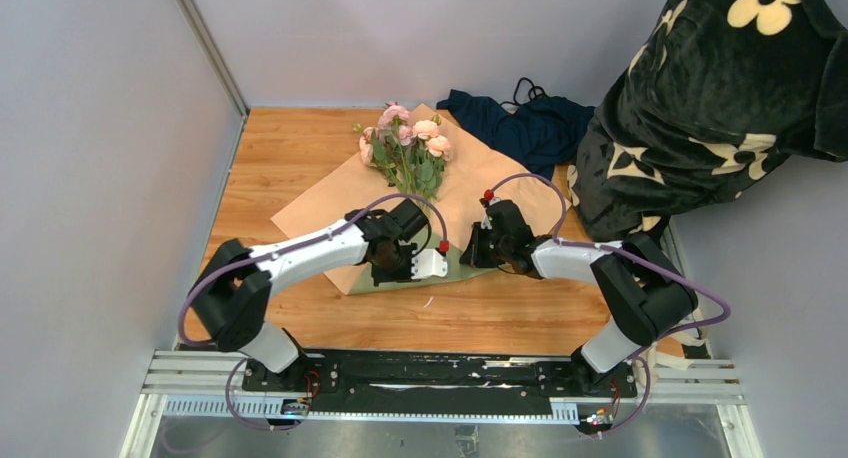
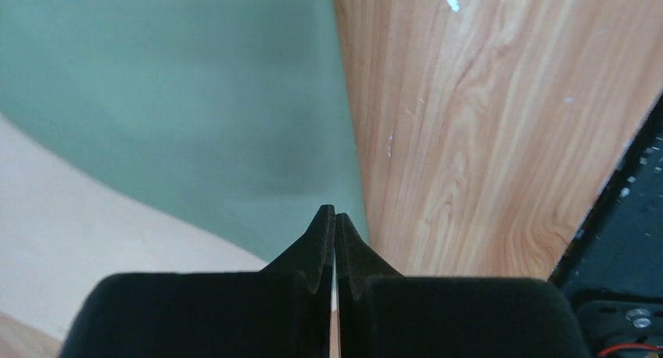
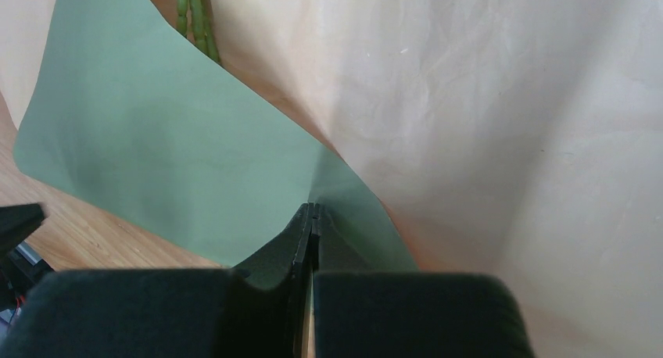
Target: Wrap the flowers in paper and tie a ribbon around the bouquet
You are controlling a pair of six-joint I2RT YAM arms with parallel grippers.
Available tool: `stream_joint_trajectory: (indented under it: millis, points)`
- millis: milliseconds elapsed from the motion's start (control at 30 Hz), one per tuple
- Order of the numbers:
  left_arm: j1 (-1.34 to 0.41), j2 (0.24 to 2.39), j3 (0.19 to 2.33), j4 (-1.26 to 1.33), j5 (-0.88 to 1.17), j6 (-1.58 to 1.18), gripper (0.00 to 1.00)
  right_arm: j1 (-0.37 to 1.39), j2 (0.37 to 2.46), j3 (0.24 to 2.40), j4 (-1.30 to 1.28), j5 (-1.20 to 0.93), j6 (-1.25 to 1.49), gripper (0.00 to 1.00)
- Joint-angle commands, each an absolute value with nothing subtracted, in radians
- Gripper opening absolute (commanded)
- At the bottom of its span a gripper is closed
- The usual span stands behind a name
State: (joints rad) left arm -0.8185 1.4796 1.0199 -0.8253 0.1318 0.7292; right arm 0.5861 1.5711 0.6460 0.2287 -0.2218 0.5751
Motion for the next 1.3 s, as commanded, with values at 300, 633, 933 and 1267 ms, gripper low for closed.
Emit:
stream_joint_trajectory:
  millis: [300, 633, 933, 1267]
  points:
    - [-0.721, 1.517, 0.794, -0.779, 0.074, 0.788, 0.0, 0.572, 1.622, 0.602, 0.063, -0.173, 0.53, 0.0]
    - [-0.562, 1.37, 0.677, -0.803, 0.005, 0.837, 0.0, 0.571, 1.618, 0.593, 0.065, -0.173, 0.528, 0.0]
    - [-0.681, 1.353, 0.981, -0.847, 0.203, 0.726, 0.0, 0.572, 1.629, 0.609, 0.054, -0.18, 0.529, 0.0]
    - [-0.775, 1.731, 1.183, -0.489, 0.125, 0.391, 0.05, 0.574, 1.561, 0.571, 0.067, -0.17, 0.585, 0.0]
